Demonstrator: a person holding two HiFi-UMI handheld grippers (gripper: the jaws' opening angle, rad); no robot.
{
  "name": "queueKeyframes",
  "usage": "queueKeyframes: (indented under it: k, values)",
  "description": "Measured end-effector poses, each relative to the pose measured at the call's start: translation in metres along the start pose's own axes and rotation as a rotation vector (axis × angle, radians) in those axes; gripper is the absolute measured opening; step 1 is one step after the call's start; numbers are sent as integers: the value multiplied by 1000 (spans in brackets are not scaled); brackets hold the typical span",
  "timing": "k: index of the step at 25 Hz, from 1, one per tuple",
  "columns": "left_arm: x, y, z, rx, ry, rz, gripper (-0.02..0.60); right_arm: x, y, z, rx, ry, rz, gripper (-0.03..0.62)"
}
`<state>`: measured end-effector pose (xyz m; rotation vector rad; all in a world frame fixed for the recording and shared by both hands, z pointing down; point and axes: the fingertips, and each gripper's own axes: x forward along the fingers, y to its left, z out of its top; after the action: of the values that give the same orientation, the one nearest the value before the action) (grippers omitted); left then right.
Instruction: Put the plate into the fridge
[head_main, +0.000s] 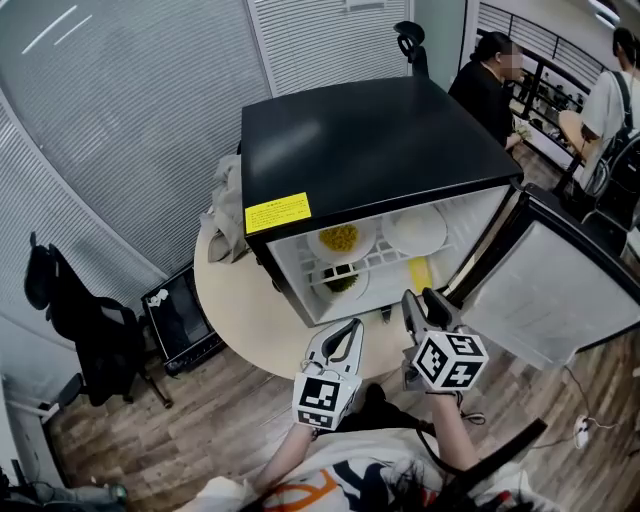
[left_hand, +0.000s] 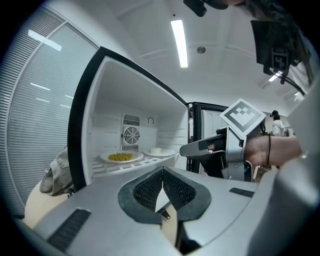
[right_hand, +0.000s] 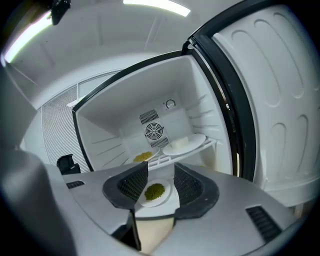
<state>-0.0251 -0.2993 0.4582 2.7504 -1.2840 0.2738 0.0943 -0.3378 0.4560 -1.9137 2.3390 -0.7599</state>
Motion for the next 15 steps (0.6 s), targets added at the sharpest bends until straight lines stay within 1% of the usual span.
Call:
queueKeyframes:
  k: [6,11,15]
  values:
    - [-26,-17,-8,0,14,-42,14,-35,19,-35,17,20,-10,85]
    - [-47,-35,-15,-16,16,-88,14,-67,27,-63,33,42,-30,58]
    - [-62,-48,-31,-30,42,-116,14,-87,26,-86,38,78,-61,55]
